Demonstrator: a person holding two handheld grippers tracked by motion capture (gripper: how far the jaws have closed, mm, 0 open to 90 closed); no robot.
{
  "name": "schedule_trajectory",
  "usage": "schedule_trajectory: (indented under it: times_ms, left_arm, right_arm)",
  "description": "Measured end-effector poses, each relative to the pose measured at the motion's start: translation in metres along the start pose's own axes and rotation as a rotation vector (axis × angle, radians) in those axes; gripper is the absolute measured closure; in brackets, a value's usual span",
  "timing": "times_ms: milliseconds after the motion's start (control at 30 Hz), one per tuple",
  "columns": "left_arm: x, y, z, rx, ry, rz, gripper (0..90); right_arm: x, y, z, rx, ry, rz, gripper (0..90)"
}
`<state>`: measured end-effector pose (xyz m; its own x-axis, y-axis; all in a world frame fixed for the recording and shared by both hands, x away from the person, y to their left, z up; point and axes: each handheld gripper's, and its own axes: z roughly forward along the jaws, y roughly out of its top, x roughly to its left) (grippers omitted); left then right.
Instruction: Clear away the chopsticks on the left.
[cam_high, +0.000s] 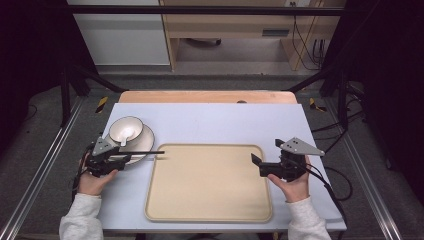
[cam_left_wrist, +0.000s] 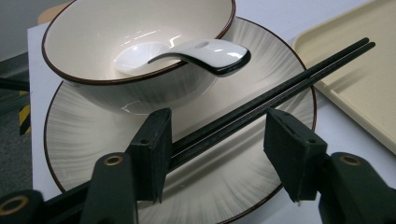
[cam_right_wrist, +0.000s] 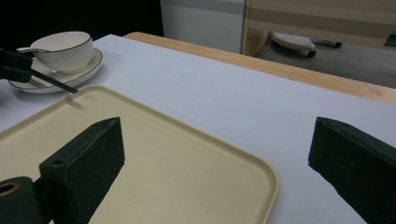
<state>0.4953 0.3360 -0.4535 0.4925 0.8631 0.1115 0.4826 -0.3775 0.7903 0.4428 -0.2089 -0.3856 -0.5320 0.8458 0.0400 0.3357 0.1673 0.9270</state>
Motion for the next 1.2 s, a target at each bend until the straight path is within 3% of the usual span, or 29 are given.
schedule_trajectory:
  times_ms: [500, 867, 1200]
  left_arm:
    - [-0.0043, 0.0002, -0.0018, 0.052, 0.04, 0.036, 51.2]
    - [-0.0041, -0.0009, -0.0015, 0.076, 0.029, 0.038, 61.8]
    - [-0.0095, 0.0008, -0.0032, 0.094, 0.009, 0.066, 72.6]
  right_arm:
    - [0.0005, -0.0001, 0.0, 0.002, 0.001, 0.003, 3.7]
    - [0.0006, -0.0001, -0.0001, 0.001, 0.002, 0.004, 3.7]
    - [-0.0004, 0.0008, -0.0023, -0.005, 0.003, 0.005, 3.6]
